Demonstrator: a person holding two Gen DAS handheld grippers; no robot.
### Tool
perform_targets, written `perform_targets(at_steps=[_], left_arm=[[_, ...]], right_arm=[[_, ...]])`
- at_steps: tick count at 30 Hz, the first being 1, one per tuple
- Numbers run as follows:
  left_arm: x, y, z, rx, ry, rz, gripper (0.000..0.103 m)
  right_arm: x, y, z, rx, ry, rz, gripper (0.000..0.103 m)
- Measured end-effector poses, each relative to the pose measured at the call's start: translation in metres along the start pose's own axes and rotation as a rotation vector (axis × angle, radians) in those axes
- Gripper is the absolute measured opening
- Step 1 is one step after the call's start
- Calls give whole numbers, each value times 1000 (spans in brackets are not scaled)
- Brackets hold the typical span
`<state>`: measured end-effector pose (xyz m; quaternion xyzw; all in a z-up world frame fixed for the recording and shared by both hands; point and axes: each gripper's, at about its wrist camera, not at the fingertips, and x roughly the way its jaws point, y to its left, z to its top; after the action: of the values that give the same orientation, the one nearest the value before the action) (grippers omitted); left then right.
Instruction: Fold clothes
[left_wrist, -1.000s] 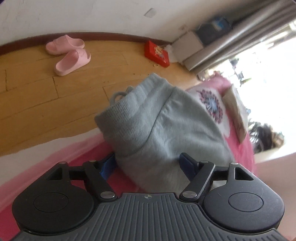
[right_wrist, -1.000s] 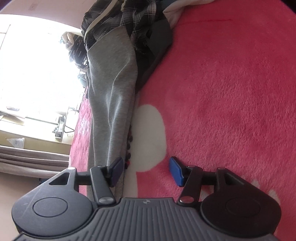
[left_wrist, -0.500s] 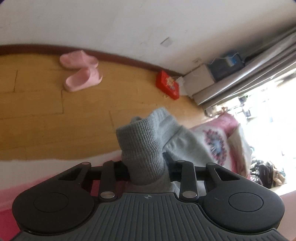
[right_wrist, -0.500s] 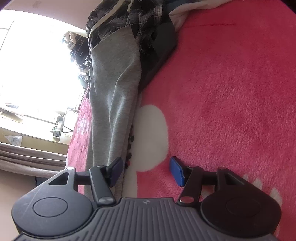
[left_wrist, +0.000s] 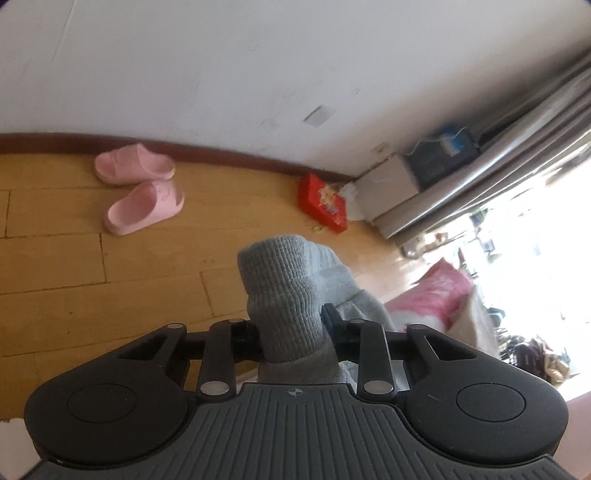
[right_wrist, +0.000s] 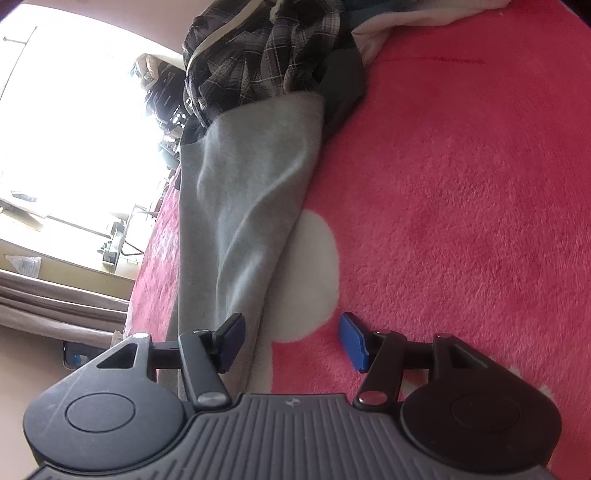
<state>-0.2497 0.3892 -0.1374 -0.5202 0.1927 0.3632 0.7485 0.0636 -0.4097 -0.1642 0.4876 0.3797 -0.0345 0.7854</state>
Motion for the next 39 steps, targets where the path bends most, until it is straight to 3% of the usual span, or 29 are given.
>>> perform_targets(at_steps=[9, 13, 16, 19, 23, 25, 26, 28, 29, 30, 34, 39], left_arm=[[34, 40, -5, -80, 156, 25, 37], [23, 48, 1, -69, 201, 29, 54], [8, 57, 9, -62, 206, 45, 54], [-14, 54, 14, 4, 144, 96, 54], [-42, 17, 14, 183, 85, 65, 54], [-39, -25, -14, 367, 147, -10, 54], [-38, -46, -29, 458, 177, -49, 54], [-35, -88, -58, 641, 239, -126, 54], [-33, -109, -72, 733, 269, -165, 54], [-31, -129, -87, 818, 303, -205, 54], [-9, -176, -168, 981, 471, -368, 54], [-1, -202, -226, 1151, 548, -477, 54]], right_arm=[[10, 10, 19, 6, -54, 39, 60], [26, 11, 26, 31, -54, 48, 60], [39, 6, 34, 73, -64, 64, 60], [49, -2, 42, 132, -86, 118, 60], [58, 0, 49, 141, -80, 160, 62], [58, 5, 48, 105, -79, 138, 62], [58, 8, 48, 86, -78, 126, 57], [58, 13, 47, 50, -76, 103, 37], [58, 15, 46, 31, -76, 92, 18], [58, 18, 46, 13, -75, 81, 13], [38, 33, 39, -72, -112, 49, 9], [-24, 34, 28, -127, -175, 27, 9]])
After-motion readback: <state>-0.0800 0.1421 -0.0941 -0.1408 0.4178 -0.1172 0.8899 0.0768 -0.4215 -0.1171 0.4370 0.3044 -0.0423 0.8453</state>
